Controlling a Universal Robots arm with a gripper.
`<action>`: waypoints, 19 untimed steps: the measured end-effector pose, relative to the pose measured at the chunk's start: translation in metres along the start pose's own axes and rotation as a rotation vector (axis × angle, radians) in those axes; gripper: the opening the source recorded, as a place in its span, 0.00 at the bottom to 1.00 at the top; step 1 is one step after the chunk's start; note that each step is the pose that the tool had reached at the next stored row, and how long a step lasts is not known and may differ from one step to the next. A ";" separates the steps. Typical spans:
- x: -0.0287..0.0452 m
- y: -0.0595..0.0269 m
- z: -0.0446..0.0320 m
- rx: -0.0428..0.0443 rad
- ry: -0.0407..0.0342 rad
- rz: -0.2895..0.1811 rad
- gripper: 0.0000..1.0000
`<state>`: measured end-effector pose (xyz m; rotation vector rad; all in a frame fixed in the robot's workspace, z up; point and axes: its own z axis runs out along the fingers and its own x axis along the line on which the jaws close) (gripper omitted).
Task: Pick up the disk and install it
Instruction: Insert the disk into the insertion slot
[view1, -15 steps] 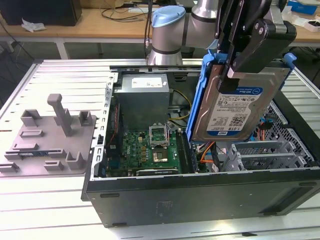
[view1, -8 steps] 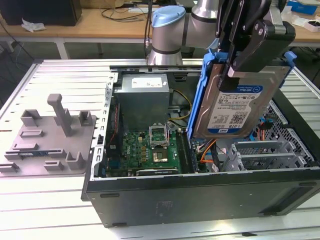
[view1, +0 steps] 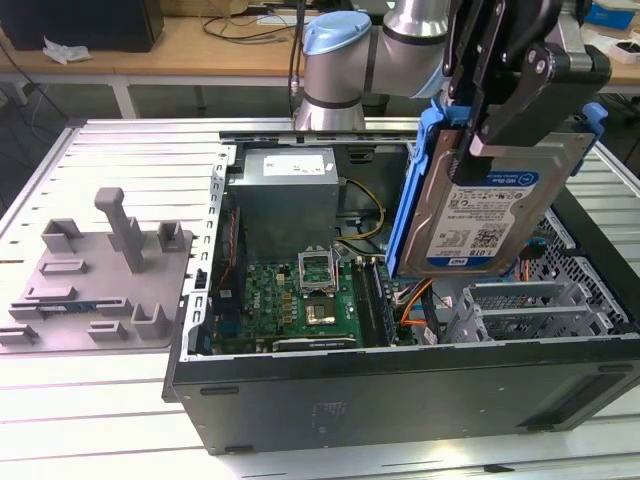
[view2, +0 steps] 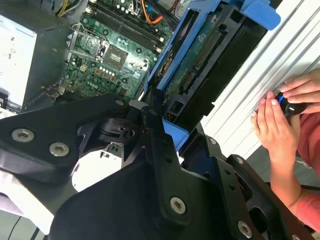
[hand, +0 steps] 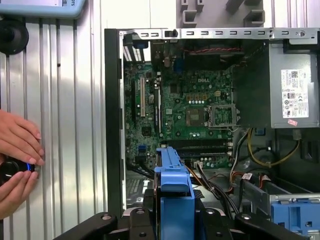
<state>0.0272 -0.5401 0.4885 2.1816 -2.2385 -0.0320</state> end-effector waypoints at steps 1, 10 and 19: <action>0.0003 -0.0009 0.0000 0.0017 -0.0015 -0.001 0.36; 0.0059 -0.0164 -0.0002 0.0032 -0.0139 -0.002 0.36; 0.0121 -0.0276 -0.0001 0.0024 -0.0427 -0.002 0.36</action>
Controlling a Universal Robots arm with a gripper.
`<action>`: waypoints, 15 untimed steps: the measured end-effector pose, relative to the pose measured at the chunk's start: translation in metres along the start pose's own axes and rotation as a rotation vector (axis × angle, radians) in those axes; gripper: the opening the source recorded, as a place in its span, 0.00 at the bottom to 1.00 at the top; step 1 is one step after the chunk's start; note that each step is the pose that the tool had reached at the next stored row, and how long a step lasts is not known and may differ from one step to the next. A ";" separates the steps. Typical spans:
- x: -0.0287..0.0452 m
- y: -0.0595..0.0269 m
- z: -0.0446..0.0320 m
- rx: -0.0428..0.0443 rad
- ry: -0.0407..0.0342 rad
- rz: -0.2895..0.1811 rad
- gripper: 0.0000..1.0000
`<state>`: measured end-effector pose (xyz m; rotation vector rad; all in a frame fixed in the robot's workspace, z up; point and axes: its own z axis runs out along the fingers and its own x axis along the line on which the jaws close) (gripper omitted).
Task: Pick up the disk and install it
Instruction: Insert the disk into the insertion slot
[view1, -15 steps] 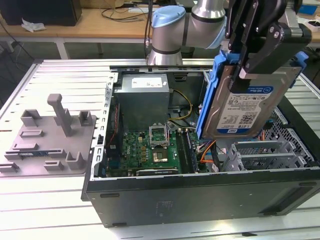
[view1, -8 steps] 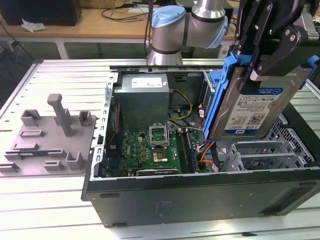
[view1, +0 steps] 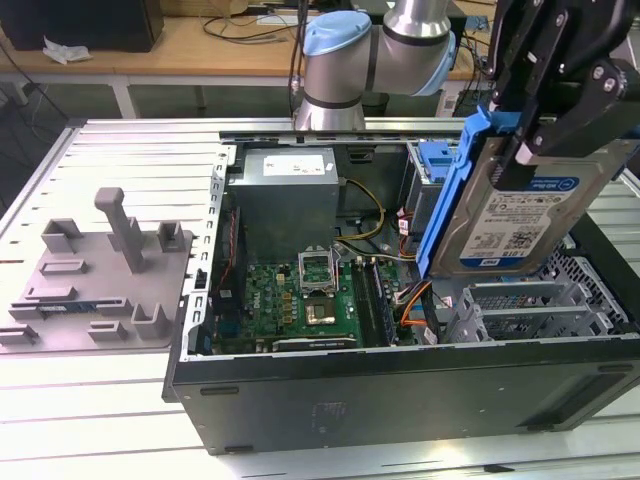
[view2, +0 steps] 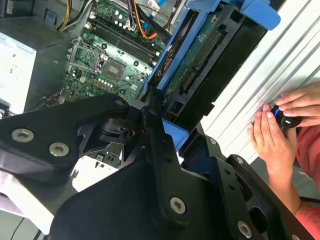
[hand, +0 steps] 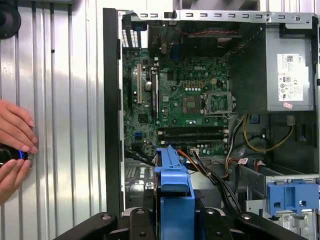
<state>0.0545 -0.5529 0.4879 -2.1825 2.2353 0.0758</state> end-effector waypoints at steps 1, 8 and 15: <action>0.0007 -0.0015 -0.0001 -0.0001 -0.0025 0.000 0.36; 0.0061 -0.0153 -0.0002 -0.0006 -0.0204 0.000 0.36; 0.0061 -0.0298 -0.0004 -0.0006 -0.0206 -0.001 0.36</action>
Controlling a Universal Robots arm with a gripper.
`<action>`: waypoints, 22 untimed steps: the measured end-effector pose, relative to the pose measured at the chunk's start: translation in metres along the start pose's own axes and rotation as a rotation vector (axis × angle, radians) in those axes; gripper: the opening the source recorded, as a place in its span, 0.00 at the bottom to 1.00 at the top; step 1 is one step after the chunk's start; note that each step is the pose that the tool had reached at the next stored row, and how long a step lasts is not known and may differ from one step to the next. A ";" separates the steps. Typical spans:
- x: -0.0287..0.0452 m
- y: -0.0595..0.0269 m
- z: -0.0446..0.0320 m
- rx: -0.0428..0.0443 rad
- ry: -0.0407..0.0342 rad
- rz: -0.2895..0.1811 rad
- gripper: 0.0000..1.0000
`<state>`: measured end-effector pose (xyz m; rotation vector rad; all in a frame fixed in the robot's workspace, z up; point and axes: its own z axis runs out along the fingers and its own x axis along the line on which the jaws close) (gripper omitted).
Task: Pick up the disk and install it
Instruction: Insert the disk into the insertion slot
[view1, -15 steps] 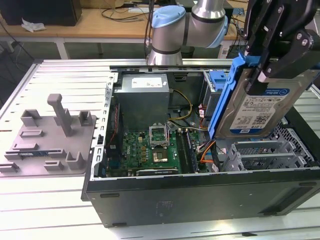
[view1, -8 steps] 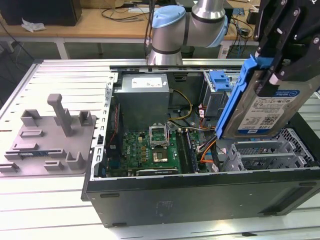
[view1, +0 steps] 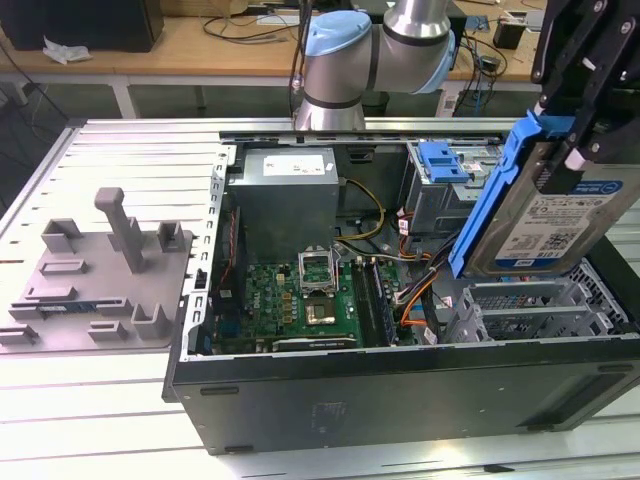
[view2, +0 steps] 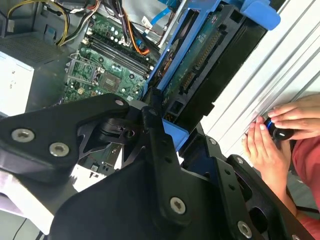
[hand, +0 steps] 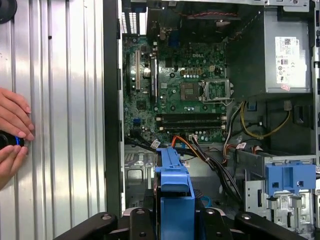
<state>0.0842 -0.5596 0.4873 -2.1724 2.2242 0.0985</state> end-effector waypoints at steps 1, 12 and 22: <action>0.0000 0.0000 0.0000 0.0000 0.0001 0.000 0.36; -0.0004 -0.0234 -0.0003 -0.0001 0.0001 -0.002 0.36; -0.0003 -0.0300 0.0025 -0.0021 0.0015 -0.033 0.36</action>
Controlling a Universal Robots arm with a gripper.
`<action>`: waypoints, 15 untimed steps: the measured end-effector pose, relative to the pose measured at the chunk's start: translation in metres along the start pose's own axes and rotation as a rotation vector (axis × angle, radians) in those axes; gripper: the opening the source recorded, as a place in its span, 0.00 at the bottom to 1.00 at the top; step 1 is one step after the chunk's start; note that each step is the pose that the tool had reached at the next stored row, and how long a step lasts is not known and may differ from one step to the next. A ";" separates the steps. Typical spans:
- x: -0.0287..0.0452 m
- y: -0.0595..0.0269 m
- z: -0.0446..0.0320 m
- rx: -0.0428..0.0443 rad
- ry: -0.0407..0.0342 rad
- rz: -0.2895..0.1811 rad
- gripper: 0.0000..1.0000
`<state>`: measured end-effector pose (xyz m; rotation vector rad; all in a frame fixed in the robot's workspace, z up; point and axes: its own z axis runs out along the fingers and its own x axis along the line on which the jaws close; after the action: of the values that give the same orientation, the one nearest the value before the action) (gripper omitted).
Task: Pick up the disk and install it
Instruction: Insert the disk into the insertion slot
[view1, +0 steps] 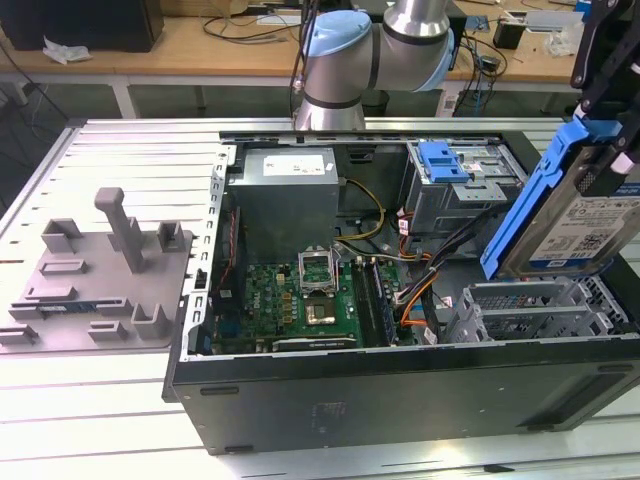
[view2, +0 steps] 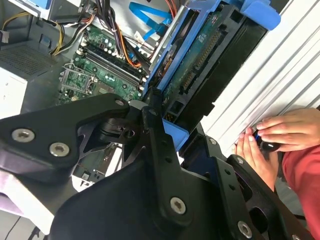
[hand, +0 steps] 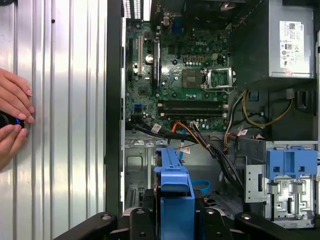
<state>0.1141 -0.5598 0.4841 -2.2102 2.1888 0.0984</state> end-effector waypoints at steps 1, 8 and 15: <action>0.0000 0.0000 0.0003 -0.0001 0.0001 -0.003 0.36; 0.0000 -0.0001 0.0009 -0.0001 0.0005 -0.003 0.36; 0.0002 -0.0007 0.0028 0.0002 0.0004 0.001 0.36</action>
<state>0.1147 -0.5598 0.4813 -2.2094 2.1899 0.0978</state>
